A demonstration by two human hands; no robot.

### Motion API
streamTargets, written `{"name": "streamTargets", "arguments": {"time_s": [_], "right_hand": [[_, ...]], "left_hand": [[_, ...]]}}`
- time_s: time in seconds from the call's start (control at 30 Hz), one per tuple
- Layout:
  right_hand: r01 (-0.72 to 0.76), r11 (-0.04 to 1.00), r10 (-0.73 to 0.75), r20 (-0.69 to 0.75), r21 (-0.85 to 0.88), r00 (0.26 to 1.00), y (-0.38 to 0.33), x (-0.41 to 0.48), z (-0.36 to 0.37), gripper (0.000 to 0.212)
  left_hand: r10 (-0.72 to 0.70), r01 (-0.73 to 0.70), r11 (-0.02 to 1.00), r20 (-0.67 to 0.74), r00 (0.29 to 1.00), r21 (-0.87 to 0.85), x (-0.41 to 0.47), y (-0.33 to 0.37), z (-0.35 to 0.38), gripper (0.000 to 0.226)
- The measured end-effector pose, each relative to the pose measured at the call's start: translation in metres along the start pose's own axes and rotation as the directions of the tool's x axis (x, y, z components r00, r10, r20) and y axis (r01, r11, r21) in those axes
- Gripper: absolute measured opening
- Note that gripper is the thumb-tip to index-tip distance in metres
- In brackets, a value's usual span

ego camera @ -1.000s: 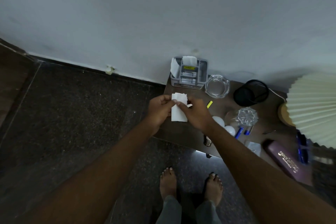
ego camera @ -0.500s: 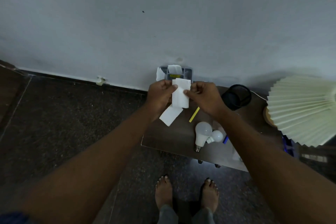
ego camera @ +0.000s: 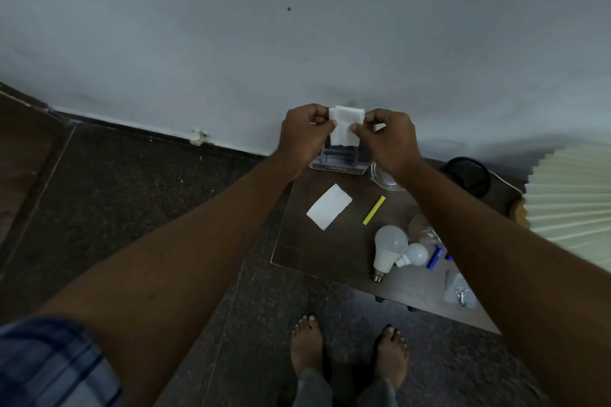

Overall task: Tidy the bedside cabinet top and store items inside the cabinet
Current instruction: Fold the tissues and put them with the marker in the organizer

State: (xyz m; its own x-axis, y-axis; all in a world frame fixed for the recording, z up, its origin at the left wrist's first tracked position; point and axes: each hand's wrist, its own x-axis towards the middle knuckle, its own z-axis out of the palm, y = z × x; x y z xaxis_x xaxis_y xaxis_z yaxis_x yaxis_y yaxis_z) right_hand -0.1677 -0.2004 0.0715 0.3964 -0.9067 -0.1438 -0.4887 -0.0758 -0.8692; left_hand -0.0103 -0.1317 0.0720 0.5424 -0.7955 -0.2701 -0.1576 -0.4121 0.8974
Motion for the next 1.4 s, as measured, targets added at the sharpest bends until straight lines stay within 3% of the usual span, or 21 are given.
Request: {"name": "streamTargets", "arguments": {"time_s": [0.43, 0.77, 1.03, 1.27, 1.4], "right_hand": [[-0.019, 0.998, 0.02, 0.006, -0.068, 1.0, 0.021, 0.017, 0.021, 0.006], [-0.006, 0.979, 0.01, 0.022, -0.205, 1.0, 0.031, 0.022, 0.028, 0.017], [0.008, 0.971, -0.008, -0.001, -0.238, 1.0, 0.037, 0.025, 0.027, 0.02], [0.058, 0.972, -0.07, -0.047, -0.227, 0.996, 0.03, 0.015, 0.025, 0.024], [0.083, 0.973, -0.102, -0.075, -0.215, 0.992, 0.018, -0.008, 0.021, 0.024]], "left_hand": [[0.11, -0.109, 0.961, 0.011, 0.994, 0.253, 0.014, -0.015, 0.002, 0.021], [0.153, -0.166, 0.89, 0.063, 0.986, 0.426, 0.021, -0.023, 0.007, 0.019], [0.18, -0.185, 0.897, 0.049, 0.982, 0.401, 0.025, -0.027, 0.007, 0.028], [0.274, -0.244, 0.906, -0.039, 0.961, 0.345, 0.01, -0.023, 0.007, 0.017], [0.294, -0.277, 0.923, -0.023, 0.956, 0.268, -0.015, -0.025, 0.002, 0.017]]}}
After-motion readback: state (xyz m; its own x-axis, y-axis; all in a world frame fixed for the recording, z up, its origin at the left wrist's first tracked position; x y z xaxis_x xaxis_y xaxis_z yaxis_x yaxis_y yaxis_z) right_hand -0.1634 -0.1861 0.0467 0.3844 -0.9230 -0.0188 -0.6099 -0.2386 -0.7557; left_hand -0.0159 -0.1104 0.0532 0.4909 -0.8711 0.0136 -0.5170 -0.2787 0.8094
